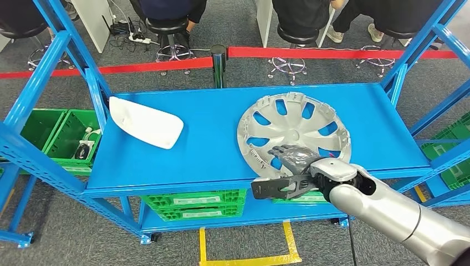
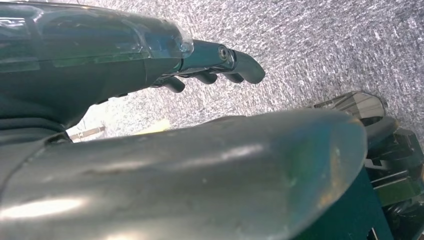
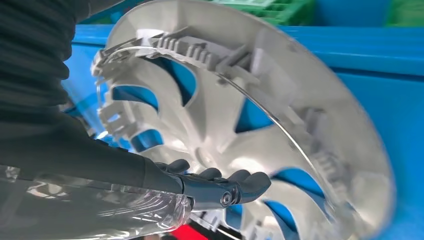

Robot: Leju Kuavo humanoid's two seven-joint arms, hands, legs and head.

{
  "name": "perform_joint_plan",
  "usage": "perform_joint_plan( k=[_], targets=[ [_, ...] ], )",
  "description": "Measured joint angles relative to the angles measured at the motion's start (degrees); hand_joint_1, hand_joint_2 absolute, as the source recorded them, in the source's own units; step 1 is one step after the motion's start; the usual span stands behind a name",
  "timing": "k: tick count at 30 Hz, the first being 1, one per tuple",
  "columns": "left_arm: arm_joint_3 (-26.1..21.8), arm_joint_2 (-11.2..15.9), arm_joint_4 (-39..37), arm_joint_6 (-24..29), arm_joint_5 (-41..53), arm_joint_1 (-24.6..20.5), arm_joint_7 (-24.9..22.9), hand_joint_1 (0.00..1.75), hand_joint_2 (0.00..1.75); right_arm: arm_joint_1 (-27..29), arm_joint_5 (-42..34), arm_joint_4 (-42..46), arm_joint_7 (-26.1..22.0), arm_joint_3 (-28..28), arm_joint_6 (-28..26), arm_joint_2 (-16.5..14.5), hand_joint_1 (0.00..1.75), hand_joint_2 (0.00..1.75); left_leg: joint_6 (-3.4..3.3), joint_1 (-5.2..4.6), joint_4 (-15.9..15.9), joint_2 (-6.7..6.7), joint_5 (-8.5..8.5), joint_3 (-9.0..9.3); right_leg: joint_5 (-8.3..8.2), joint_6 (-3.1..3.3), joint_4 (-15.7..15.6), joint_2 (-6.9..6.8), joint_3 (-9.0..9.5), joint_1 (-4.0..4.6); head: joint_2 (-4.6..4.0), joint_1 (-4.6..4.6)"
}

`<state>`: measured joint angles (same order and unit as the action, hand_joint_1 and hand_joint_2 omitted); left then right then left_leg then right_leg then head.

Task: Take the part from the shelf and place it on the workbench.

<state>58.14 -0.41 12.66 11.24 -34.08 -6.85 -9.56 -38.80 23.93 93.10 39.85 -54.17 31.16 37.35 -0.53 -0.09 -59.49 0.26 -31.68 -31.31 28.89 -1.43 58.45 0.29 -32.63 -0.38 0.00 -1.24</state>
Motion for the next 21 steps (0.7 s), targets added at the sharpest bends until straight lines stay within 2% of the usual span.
perform_joint_plan(
  k=[11,21],
  targets=[
    [0.0,0.2,0.0,0.3,0.0,0.0,-0.1,0.0,0.0,4.7,9.9,-3.6,0.1,8.1,9.2,-1.1,0.0,1.75,-0.03,0.0,0.0,-0.33,0.02,-0.04,0.0,0.0,0.0,-0.2,0.07,0.0,0.0,-0.03],
    [0.0,0.2,0.0,0.5,0.0,0.1,-0.1,0.0,0.0,6.9,12.2,-5.0,0.1,14.6,9.7,-2.3,0.0,1.75,-0.03,0.0,0.0,-0.24,0.03,-0.02,0.0,0.0,-0.1,-0.19,0.08,0.0,0.0,-0.02]
  ],
)
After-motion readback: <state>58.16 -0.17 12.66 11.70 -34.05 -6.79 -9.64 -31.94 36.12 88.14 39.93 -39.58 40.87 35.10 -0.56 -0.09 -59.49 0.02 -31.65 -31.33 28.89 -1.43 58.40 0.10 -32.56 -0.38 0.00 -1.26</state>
